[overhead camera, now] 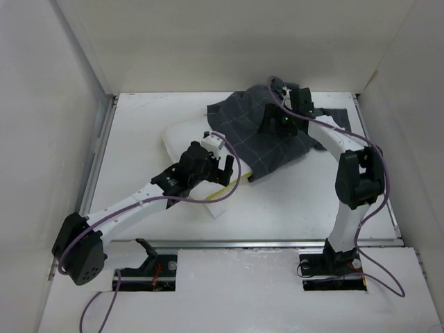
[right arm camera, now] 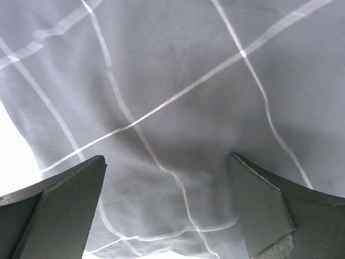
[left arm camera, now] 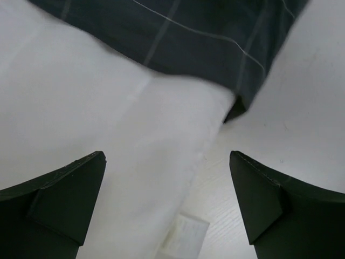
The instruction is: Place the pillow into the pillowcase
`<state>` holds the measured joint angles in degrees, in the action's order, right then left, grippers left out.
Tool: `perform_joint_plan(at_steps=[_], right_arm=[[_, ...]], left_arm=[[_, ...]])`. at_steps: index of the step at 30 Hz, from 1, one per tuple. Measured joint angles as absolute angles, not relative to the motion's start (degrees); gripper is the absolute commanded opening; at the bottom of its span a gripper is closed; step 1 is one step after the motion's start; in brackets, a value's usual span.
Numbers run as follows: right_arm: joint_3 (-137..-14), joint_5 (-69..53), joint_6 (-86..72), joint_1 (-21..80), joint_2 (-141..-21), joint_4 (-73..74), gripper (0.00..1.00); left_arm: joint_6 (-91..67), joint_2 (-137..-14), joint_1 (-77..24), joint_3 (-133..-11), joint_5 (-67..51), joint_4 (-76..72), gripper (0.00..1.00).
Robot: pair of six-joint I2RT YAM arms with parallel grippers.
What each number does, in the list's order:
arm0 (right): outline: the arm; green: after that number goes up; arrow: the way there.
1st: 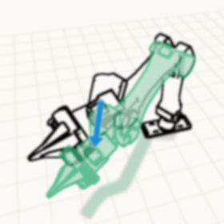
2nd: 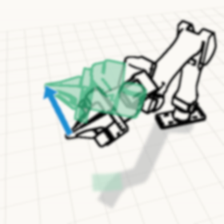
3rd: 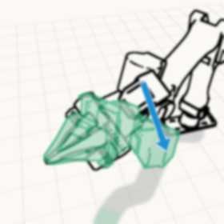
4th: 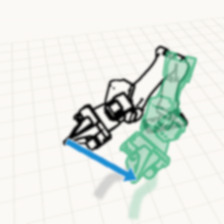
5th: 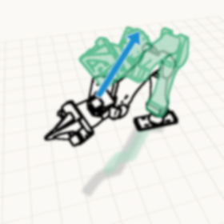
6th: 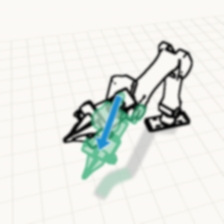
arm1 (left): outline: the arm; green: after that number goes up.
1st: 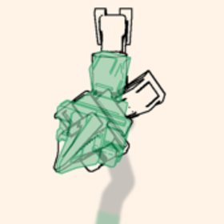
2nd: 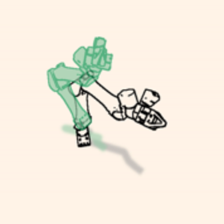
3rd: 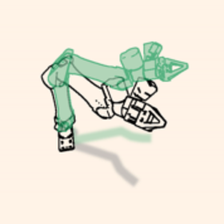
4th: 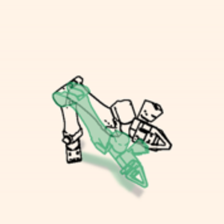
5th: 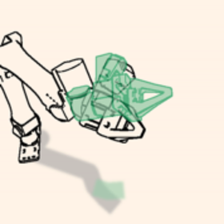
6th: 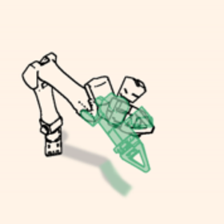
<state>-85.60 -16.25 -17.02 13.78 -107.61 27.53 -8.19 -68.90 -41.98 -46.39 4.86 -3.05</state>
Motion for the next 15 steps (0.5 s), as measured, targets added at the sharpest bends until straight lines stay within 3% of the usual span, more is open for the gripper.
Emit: perform_joint_plan(at_steps=[5,13,14,15], right_arm=[[-90.2,-16.5,-13.6,13.4,-107.0,23.7,1.0],[-75.8,-17.7,-10.5,13.4,-91.7,23.6,1.0],[-73.5,-18.3,-10.2,13.4,-90.5,23.6,1.0],[-71.1,-18.9,-9.8,13.4,-89.4,23.6,1.0]], left_arm=[[-5.9,-70.4,-46.9,-46.5,8.3,-0.1,1.0],[-3.3,-86.5,-48.7,-51.7,20.7,3.6,1.0],[-2.7,-89.2,-48.8,-52.9,22.4,3.6,0.91],[-2.3,-91.5,-49.1,-54.0,24.0,3.6,0.76]])
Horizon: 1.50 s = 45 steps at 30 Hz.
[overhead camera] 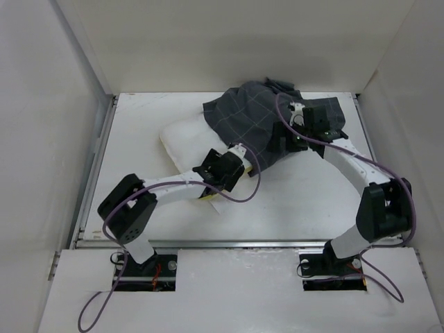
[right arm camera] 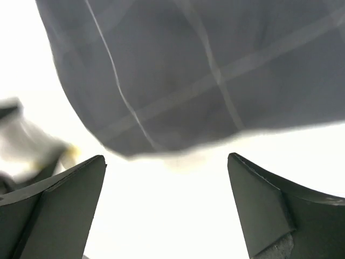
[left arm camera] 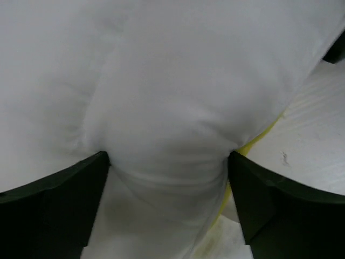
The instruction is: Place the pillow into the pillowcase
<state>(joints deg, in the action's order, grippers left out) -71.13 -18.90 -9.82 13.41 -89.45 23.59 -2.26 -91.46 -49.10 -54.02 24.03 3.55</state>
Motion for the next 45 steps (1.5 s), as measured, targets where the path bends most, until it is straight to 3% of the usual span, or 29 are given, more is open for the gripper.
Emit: perform_joint_plan(at_steps=[2,3,10,20,23,25,29,30,37,45], right_arm=[[-66.8,-19.9,-9.1,13.5,-88.1,23.9,1.0],[-64.6,-20.0,-8.8,13.8,-87.5,23.9,1.0],[-56.6,-12.1,-8.2,25.9,-85.2,22.5,0.99],[-57.5,-1.3,-11.3,30.8,-89.4,13.5,0.76],[-57.9,2.3,-11.7,30.7,-90.6,12.1,0.58],[-58.0,3.7,-11.9,30.7,-90.8,10.8,0.53],[-58.6,4.1,-11.8,30.7,-90.8,7.8,0.06],[-58.8,4.0,-11.8,30.7,-90.8,7.6,0.0],[-60.1,-0.4,-8.1,32.2,-86.3,12.7,0.0],[-69.5,-15.3,3.2,36.1,-80.6,24.3,0.0]], left_arm=[[-1.3,-95.3,-49.5,-56.1,27.8,3.5,0.36],[-0.9,-96.9,-49.6,-57.0,29.6,3.2,0.0],[0.1,-97.9,-49.6,-59.1,32.4,2.0,0.0],[0.2,-89.1,-49.1,-59.0,24.6,1.8,0.0],[0.1,-87.4,-49.1,-58.6,23.6,1.5,0.0],[0.2,-87.2,-49.1,-58.5,22.9,1.5,0.0],[0.2,-87.2,-49.1,-58.1,22.1,1.2,0.0],[0.2,-87.2,-49.0,-58.0,22.0,1.2,0.0],[-0.5,-87.2,-49.0,-58.2,20.5,0.4,0.0],[-3.0,-87.4,-48.6,-66.0,11.6,1.6,0.0]])
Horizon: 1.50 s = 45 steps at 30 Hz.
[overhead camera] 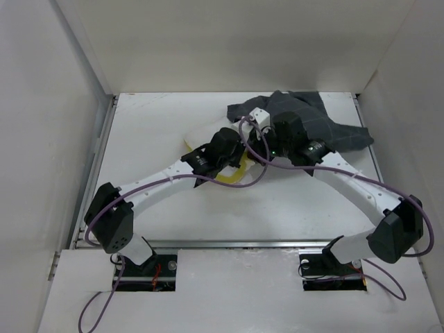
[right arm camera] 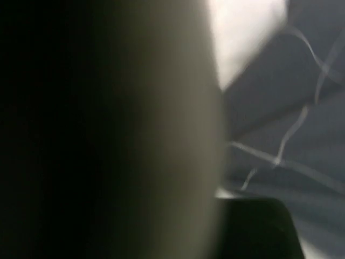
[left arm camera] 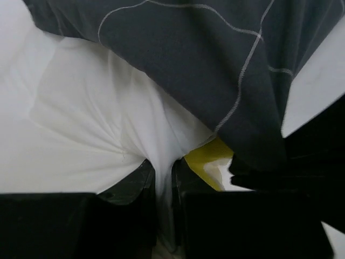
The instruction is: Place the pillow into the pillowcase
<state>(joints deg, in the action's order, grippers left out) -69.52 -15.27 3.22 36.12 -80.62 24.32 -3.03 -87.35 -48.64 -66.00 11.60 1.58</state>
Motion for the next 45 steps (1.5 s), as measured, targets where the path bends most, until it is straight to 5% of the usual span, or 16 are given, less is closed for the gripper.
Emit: perform_joint_plan(at_steps=[5,8,11,13,22,28,41,45], right_arm=[[-71.3,-23.3,7.0,32.9,-78.7,25.5,0.0],[-70.8,-27.8,8.2,31.5,-79.0,27.1,0.32],[-70.3,-29.6,9.8,31.2,-79.9,29.4,0.53],[-70.0,-29.8,11.0,30.7,-80.2,32.7,0.69],[-67.1,-27.4,5.7,31.1,-76.9,33.9,0.94],[-78.8,-10.6,-4.4,22.8,-82.3,34.4,0.94],[-118.6,19.3,-10.1,18.3,-122.3,40.3,0.93],[-125.9,24.6,-9.5,16.8,-130.1,41.8,0.77]], left_arm=[[-4.0,-88.8,-48.8,-70.3,6.0,1.3,0.0],[-5.0,-90.4,-48.8,-70.5,3.8,0.8,0.0],[-5.4,-91.6,-48.8,-69.9,2.2,1.2,0.45],[-4.7,-91.3,-48.4,-68.1,3.2,2.3,1.0],[-10.0,-84.8,-45.3,-61.9,6.6,2.4,1.0],[-12.8,-89.7,-34.3,-72.5,6.5,1.7,1.0],[-9.8,-128.1,-26.9,-110.2,-3.4,6.9,1.0],[-8.6,-133.4,-27.9,-113.2,-4.8,8.5,1.0]])
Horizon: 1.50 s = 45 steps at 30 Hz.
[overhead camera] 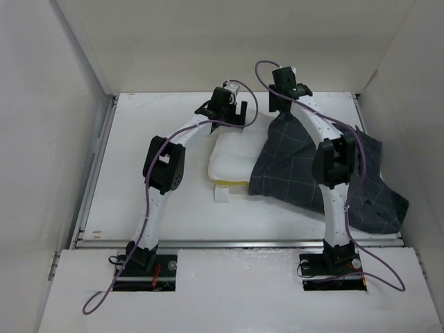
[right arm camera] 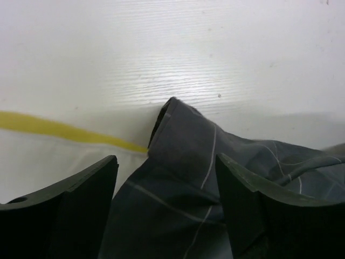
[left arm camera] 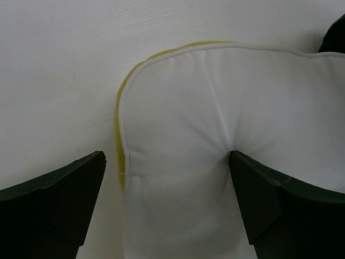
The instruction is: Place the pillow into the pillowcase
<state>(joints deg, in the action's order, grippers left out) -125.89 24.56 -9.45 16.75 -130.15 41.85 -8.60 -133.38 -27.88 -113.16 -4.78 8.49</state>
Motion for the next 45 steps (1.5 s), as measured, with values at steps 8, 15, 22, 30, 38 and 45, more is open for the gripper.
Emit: perform_joint_plan(at_steps=[8,15,22,30,38,45], right_arm=[[-125.9,24.4,-7.9,14.9,-132.8,43.1,0.3],[-123.1,20.4,-6.8,15.1,-132.7,44.4,0.0],[-125.1,4.7,-3.8,15.7,-130.0,44.6,0.0],[-135.2,-10.6,-1.1,24.1,-128.3,46.6,0.0],[-143.1,-24.1,-2.8,28.9,-124.7,47.0,0.0],[-142.6,-26.4,-5.1,28.8,-121.3,45.4,0.0]], left_arm=[[-7.6,-133.8,-28.1,-114.4,-7.8,8.3,0.86],[-7.8,-133.8,-28.1,-112.9,-14.3,5.3,0.0],[-7.6,-128.9,-27.9,-104.4,-24.5,-0.3,0.0],[-7.8,-108.2,-28.5,-86.0,-29.5,-5.0,0.0],[-9.6,-89.3,-30.1,-74.8,-23.9,-12.7,0.0],[-13.6,-92.4,-31.9,-73.0,-17.6,-17.3,0.0]])
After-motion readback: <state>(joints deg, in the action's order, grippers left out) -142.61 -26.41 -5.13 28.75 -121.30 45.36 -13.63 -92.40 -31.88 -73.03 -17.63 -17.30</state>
